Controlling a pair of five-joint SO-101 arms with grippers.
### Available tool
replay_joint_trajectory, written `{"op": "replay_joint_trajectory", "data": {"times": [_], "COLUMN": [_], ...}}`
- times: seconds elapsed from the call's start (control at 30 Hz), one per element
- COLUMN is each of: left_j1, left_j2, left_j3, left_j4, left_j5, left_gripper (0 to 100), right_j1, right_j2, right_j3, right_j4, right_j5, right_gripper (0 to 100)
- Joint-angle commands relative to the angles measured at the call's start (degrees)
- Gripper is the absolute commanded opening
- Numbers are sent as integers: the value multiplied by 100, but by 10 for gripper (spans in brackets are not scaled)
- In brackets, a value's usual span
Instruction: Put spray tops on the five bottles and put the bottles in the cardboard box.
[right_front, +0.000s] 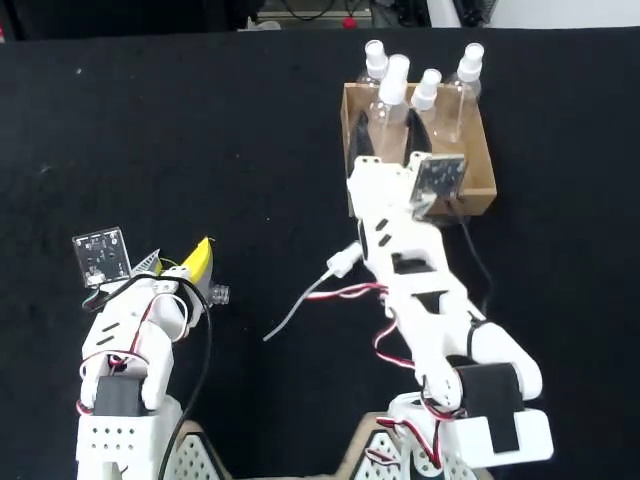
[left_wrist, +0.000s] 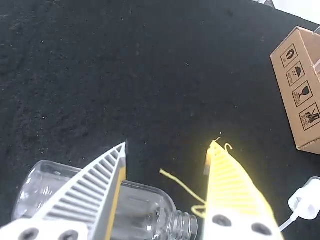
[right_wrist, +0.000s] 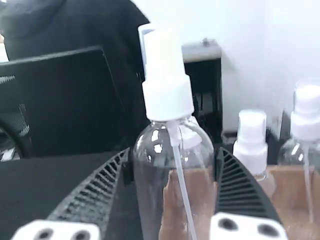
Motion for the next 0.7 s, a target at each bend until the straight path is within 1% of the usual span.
{"op": "replay_joint_trajectory", "data": {"times": [0.0, 0.27, 0.43, 0.5, 0.6, 0.67], "left_j1": [66, 66, 66, 66, 66, 66], "left_j2": [-53, -53, -53, -53, -53, -53], "left_j3": [136, 136, 136, 136, 136, 136], "left_j4": [-123, -123, -123, -123, -123, -123], "left_j5": [35, 35, 26, 26, 18, 18], "left_gripper": [245, 245, 245, 245, 245, 245], "right_j1": [97, 105, 114, 114, 114, 97], "right_j2": [31, 40, 541, 796, 1182, 1446], "right_j3": [119, 40, -321, -338, -171, -145], "right_j4": [-607, -378, -440, -747, -1653, -1943], "right_j5": [290, 281, 281, 281, 316, 325], "right_gripper": [198, 198, 198, 198, 198, 198]}}
